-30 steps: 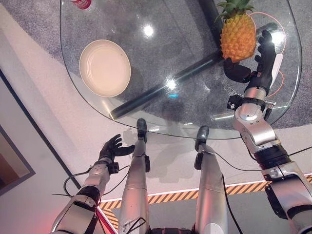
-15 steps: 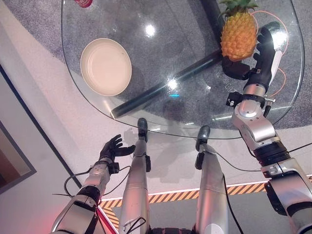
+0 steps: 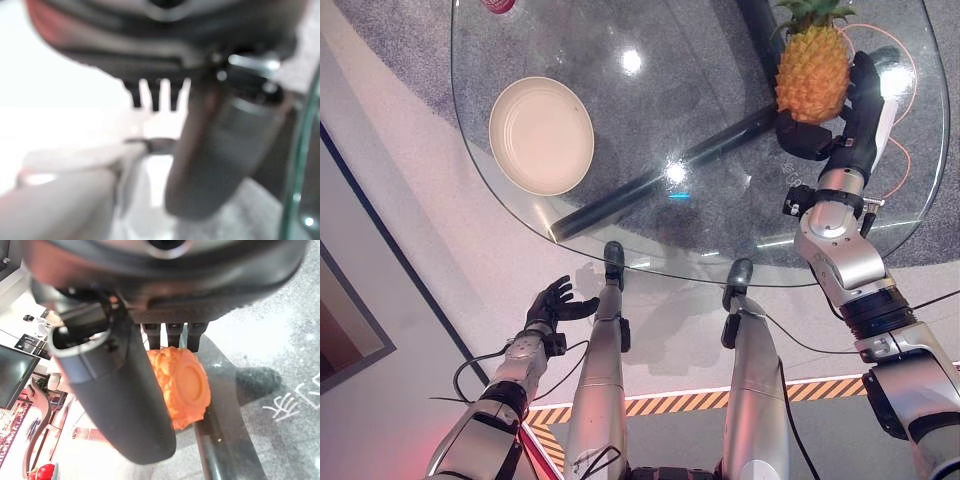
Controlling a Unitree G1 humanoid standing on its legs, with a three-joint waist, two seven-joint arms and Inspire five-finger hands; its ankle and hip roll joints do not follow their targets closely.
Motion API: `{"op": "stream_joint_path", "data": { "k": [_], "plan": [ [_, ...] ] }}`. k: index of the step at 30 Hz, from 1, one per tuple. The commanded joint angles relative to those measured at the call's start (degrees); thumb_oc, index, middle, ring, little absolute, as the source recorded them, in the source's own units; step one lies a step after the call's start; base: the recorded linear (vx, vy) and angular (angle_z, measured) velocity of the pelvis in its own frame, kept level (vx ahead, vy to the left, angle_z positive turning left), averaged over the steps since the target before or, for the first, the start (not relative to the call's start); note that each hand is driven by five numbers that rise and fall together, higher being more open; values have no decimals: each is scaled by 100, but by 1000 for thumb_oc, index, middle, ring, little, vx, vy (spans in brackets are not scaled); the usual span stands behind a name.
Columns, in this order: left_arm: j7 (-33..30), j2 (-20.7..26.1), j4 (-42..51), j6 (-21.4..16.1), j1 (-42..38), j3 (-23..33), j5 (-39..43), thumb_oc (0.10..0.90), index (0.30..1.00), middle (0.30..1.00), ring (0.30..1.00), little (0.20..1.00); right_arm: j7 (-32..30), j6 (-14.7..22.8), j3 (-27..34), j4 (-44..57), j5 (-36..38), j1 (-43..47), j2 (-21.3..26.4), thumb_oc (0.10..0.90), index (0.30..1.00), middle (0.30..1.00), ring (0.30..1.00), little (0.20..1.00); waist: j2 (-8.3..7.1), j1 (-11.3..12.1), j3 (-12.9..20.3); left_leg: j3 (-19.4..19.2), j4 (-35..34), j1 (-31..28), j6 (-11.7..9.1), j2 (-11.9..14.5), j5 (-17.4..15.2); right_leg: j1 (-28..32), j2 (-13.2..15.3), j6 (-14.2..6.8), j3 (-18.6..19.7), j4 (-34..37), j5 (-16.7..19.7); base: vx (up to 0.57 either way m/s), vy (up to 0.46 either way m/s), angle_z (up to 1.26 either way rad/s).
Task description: Pick up the fruit to the plate
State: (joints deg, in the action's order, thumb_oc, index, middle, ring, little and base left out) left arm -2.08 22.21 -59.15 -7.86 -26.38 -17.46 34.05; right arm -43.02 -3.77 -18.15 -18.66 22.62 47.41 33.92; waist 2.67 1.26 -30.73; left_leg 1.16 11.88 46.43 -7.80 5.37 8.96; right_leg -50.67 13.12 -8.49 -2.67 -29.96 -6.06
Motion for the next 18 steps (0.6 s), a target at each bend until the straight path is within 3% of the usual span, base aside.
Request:
{"op": "stream_joint_path", "data": {
  "k": [1,11,12,13,18],
  "plan": [
    [-154,16,-36,-21,341,-119,-158,800,900,900,900,900,-149,198,56,491,-199,514,223,800,900,900,900,900,94,-33,94,-245,468,10,390,-427,-484,282,-395,273,-536,1161,943,0,0,0],
    [-95,43,-77,13,278,-196,-141,800,900,900,900,900,-110,-22,-76,7,-36,820,284,800,900,900,900,900,121,24,94,-234,492,-6,393,-437,-489,298,-348,268,-573,1157,967,0,0,0],
    [-86,51,-66,28,272,-203,-138,800,900,900,900,900,-109,-86,-91,-40,-71,859,299,536,674,674,674,636,125,29,94,-230,496,-3,393,-439,-488,293,-346,267,-572,1155,971,0,0,0],
    [-87,52,-59,38,262,-208,-138,800,900,900,900,900,-121,-132,-108,-93,-84,898,310,100,300,300,300,200,127,34,94,-228,497,-1,393,-438,-486,289,-345,267,-570,1154,974,0,0,0],
    [-68,53,-80,49,244,-239,-139,800,900,900,900,900,-90,-284,-220,-369,-22,1086,358,100,300,300,300,200,138,65,94,-218,481,-26,398,-446,-487,311,-347,268,-580,1157,972,0,0,0]
  ]
}}
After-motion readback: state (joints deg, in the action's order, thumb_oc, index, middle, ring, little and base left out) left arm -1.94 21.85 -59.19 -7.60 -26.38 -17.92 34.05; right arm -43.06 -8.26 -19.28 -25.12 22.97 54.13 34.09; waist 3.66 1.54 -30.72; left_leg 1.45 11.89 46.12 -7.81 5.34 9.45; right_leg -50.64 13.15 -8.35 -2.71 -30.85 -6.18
